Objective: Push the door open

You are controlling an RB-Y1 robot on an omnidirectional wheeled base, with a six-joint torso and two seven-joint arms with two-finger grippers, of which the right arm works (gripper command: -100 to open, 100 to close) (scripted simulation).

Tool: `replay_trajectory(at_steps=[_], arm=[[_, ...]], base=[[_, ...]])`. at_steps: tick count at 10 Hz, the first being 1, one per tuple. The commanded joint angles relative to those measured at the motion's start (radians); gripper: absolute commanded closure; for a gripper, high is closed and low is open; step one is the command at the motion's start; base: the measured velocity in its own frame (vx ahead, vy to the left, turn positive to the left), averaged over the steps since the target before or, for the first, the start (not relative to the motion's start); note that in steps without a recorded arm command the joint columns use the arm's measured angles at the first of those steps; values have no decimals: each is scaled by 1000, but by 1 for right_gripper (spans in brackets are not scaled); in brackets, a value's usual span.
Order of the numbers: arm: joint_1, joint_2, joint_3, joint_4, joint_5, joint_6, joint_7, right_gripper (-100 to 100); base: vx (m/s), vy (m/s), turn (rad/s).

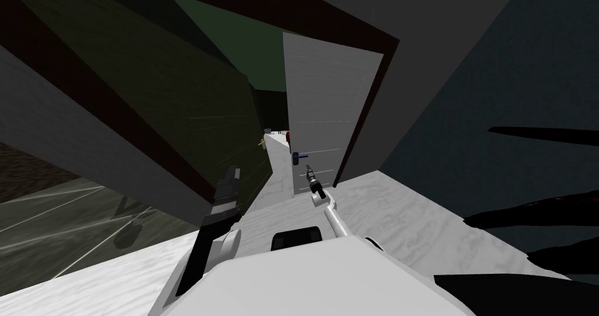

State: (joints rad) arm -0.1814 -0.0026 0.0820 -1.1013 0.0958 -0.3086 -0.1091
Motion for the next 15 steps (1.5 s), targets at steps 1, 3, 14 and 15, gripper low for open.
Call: replay_trajectory(at_steps=[1, 3, 14, 15], arm=[[0, 0, 0, 0, 0, 0, 0, -100], [-5, -19, -4, 7, -1, -1, 0, -100], [-22, -15, -27, 33, -7, -8, 6, -100], [-22, -15, -27, 33, -7, -8, 6, 100]], base=[[76, -19, 12], [136, 3, 20], [178, 34, 17], [-13, -4, -4]])
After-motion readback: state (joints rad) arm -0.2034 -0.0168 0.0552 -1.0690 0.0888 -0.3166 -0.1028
